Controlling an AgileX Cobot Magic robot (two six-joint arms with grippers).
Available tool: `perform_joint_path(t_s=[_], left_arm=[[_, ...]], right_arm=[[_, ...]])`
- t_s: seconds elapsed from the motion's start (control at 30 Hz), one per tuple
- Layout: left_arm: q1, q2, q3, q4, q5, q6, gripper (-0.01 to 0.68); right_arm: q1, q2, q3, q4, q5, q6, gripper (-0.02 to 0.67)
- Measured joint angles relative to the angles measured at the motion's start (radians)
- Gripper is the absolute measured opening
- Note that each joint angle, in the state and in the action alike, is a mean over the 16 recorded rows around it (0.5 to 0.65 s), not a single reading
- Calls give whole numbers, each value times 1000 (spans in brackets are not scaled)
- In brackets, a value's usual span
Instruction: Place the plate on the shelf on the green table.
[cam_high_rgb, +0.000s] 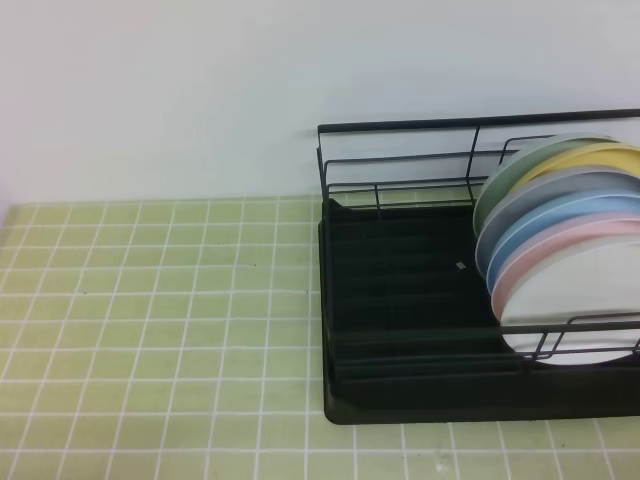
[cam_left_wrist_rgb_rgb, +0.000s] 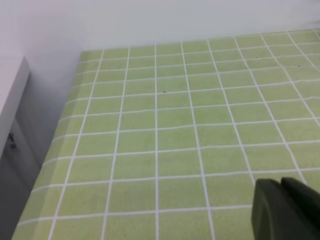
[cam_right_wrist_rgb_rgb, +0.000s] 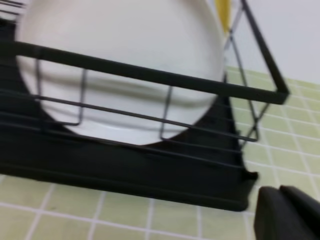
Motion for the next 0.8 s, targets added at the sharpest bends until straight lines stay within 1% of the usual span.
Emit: perform_joint_path(t_s=[0.3,0.8], left_arm=[[-13,0,0,0,0,0,-2],[-16,0,0,0,1,0,-2]], right_arm=[[-42,0,0,1,1,0,0],[-44,0,0,2,1,0,0]])
